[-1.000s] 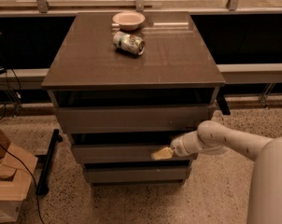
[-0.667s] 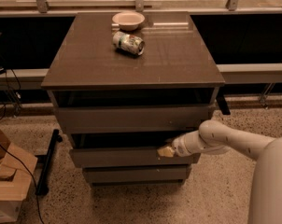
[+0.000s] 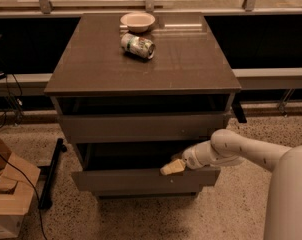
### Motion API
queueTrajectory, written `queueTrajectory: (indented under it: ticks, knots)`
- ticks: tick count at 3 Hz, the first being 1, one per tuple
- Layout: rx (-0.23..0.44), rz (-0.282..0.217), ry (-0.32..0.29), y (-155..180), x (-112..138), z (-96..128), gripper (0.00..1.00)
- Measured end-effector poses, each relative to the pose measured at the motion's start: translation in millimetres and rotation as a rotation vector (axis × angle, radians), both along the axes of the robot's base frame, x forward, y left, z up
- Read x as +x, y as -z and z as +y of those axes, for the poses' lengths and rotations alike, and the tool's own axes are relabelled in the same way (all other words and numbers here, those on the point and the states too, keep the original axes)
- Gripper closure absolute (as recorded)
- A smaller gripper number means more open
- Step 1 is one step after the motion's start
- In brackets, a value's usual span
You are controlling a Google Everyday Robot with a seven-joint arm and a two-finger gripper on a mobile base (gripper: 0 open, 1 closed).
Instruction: Open middle drawer
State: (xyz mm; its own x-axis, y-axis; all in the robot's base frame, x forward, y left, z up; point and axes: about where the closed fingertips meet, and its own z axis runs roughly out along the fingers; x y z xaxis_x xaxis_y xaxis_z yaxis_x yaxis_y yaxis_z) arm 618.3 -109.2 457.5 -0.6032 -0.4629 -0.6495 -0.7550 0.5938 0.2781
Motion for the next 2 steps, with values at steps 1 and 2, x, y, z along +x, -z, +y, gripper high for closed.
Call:
queueTrajectory:
  ticks: [1, 2]
  knots:
    - [0.001, 0.003, -0.004, 1.3, -0.7, 2.3, 0.02]
    - [-0.048, 0.024, -0.031, 9.6, -4.5, 3.9, 0.0]
